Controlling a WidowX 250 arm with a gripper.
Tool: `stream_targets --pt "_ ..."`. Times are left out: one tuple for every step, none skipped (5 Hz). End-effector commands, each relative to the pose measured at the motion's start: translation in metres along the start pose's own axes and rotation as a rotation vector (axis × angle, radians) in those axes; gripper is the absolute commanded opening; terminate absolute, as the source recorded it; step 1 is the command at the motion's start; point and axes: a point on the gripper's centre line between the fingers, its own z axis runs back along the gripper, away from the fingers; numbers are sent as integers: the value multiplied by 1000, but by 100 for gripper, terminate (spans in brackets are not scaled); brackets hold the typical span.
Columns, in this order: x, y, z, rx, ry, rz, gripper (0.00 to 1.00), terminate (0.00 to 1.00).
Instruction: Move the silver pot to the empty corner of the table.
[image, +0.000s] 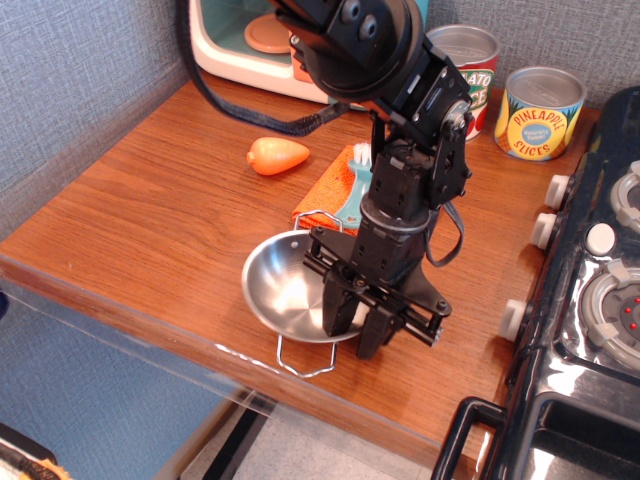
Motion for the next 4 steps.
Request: stream_targets --pt "-4 5 32 -27 -87 0 0 0" --pt "-12 2 69 -25 -176 1 0 0" --pt "-18 14 101 -38 -244 20 0 0" --pt "-20 66 118 -58 -261 89 0 0"
